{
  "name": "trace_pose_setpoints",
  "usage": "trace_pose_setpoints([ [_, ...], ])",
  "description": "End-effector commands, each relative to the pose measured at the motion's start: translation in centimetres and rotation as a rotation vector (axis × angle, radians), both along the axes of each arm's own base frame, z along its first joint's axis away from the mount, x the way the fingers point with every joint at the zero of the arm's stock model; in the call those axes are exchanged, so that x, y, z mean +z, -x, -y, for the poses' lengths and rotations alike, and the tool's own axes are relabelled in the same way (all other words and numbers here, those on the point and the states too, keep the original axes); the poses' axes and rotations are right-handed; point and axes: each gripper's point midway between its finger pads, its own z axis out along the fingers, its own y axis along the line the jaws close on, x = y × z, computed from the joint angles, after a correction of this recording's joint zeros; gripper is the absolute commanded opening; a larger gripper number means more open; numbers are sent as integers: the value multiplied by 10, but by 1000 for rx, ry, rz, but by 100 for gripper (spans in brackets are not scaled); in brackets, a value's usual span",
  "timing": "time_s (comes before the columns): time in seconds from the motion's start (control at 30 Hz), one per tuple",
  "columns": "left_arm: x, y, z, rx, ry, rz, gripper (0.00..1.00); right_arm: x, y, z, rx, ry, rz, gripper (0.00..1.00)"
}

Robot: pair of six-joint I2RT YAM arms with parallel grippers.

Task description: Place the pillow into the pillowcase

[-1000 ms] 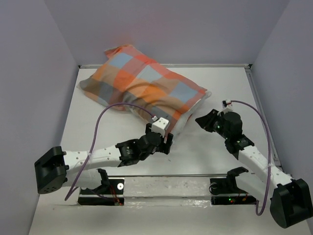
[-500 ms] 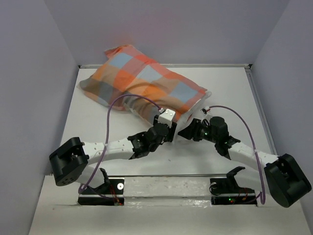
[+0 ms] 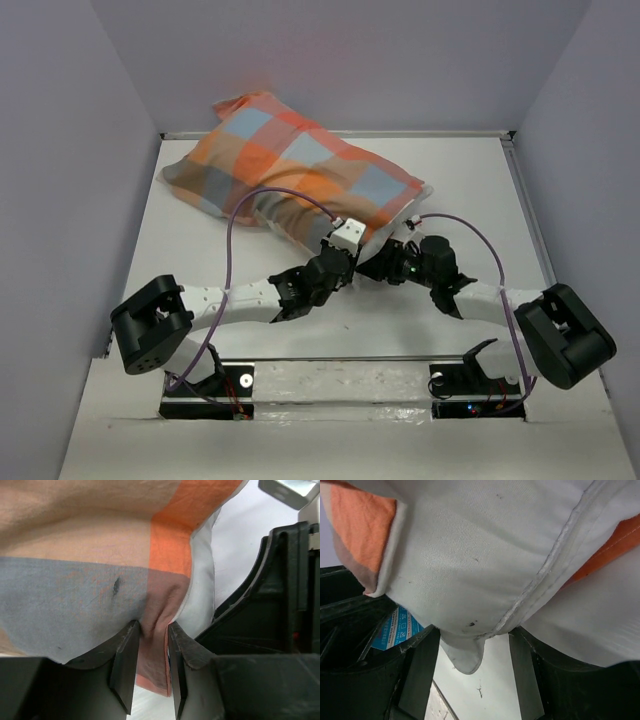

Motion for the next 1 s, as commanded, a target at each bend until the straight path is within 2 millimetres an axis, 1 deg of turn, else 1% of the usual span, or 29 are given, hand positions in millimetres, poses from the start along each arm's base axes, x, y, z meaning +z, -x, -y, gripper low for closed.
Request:
trace_pose_setpoints([
  [0.0, 63, -18, 5, 60, 158, 122, 37, 28, -21, -13, -3, -54, 108, 65],
  [0.1, 64, -18, 5, 59, 172, 125, 35, 27, -30, -15, -17, -44, 114, 69],
  [0.23, 68, -19, 2, 58, 213, 124, 33, 29, -34, -16, -20, -47, 121, 68],
  [0.33, 70, -27, 2, 43, 264, 103, 43, 29, -34, -16, -22, -46, 118, 68],
  [0.37, 69, -28, 5, 26, 273, 93, 49, 27, -35, -16, -26, -43, 118, 68],
  [0.4, 65, -34, 4, 32, 273, 86, 50, 28, -35, -16, -27, -42, 120, 68],
  [0.43, 62, -36, 5, 23, 270, 76, 50, 28, -35, -15, -30, -41, 121, 68],
  [0.5, 54, -39, 8, -1, 266, 54, 45, 29, -36, -13, -41, -34, 127, 68],
  [0.53, 53, -39, 8, -2, 263, 51, 39, 29, -37, -13, -45, -30, 129, 68],
  [0.57, 53, -39, 7, -1, 263, 52, 27, 31, -40, -12, -56, -25, 140, 67],
  [0.67, 60, -35, 5, -10, 282, 60, 6, 32, -46, -10, -80, -19, 153, 58],
  [0.7, 66, -33, 2, -16, 294, 66, 2, 32, -48, -11, -83, -20, 156, 49],
  [0.73, 70, -30, 3, -30, 305, 67, 0, 33, -49, -11, -84, -24, 160, 39],
  [0.77, 78, -25, 1, -46, 323, 71, 0, 38, -52, -11, -98, -39, 178, 24],
  [0.8, 80, -21, 2, -64, 336, 66, 0, 42, -53, -11, -103, -50, 189, 17],
  [0.83, 84, -12, 7, -112, 362, 45, 0, 45, -55, -11, -113, -54, 201, 9],
  [0.87, 93, -4, 8, -143, 388, 40, 0, 51, -57, -11, -122, -68, 222, 0],
  [0.9, 93, 4, 9, -169, 397, 26, 0, 56, -59, -10, -133, -80, 236, 0],
  [0.97, 99, 25, 17, -250, 423, 0, 0, 72, -61, -8, -152, -105, 281, 0],
])
